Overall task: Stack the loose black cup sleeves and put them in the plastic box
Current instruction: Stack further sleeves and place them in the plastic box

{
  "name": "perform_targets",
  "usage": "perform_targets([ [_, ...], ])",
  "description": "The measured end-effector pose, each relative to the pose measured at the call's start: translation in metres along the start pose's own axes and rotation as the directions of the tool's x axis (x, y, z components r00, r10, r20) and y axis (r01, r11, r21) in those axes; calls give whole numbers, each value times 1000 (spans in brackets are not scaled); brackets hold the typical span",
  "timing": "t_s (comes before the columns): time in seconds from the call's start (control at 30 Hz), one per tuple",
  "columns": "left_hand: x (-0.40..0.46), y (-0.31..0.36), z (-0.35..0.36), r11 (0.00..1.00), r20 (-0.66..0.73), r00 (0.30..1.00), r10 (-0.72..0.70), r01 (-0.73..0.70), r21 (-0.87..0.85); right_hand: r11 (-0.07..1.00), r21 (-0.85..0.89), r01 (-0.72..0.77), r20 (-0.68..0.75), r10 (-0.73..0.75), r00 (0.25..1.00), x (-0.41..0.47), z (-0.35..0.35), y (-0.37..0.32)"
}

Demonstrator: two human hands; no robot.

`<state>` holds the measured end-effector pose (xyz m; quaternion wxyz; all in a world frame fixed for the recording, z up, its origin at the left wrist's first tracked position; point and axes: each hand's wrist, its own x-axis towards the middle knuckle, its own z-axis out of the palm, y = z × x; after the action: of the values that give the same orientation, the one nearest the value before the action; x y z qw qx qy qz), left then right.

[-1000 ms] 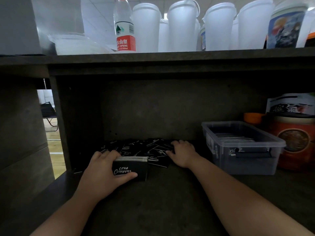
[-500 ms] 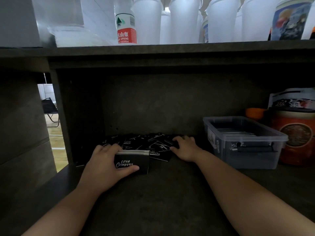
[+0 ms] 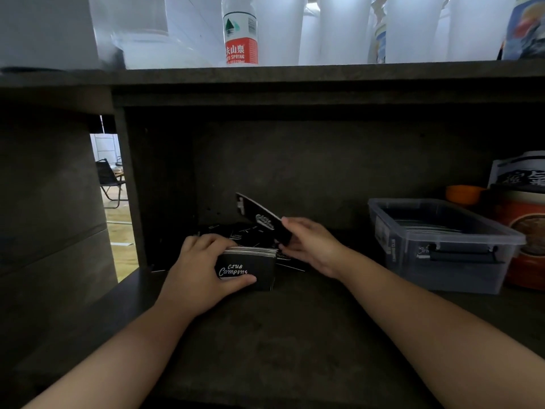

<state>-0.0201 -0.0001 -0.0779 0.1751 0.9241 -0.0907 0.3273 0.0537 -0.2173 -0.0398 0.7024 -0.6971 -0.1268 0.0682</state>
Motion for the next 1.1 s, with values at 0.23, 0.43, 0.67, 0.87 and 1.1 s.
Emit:
perform_targets([
  [0.23, -1, 4, -1, 1000, -16, 1000, 0, 0, -15, 995, -60, -79, 110, 85, 990, -7, 21, 8],
  [0.43, -1, 1, 2, 999, -48, 999, 0, 2, 33, 982, -168, -81, 199, 114, 973, -12, 17, 3],
  [0.67, 2, -3, 3, 996, 43, 999, -20, 16, 86, 917, -397, 38, 87, -4, 996, -8, 12, 2],
  [0.87, 3, -7, 4, 998, 34, 999, -6, 3, 70, 659, -734, 164, -144, -387, 911, 14, -35, 10],
  [1.1, 3, -6, 5, 999, 26, 1000, 1, -2, 53, 222, -969, -112, -99, 67, 993, 23, -58, 28],
])
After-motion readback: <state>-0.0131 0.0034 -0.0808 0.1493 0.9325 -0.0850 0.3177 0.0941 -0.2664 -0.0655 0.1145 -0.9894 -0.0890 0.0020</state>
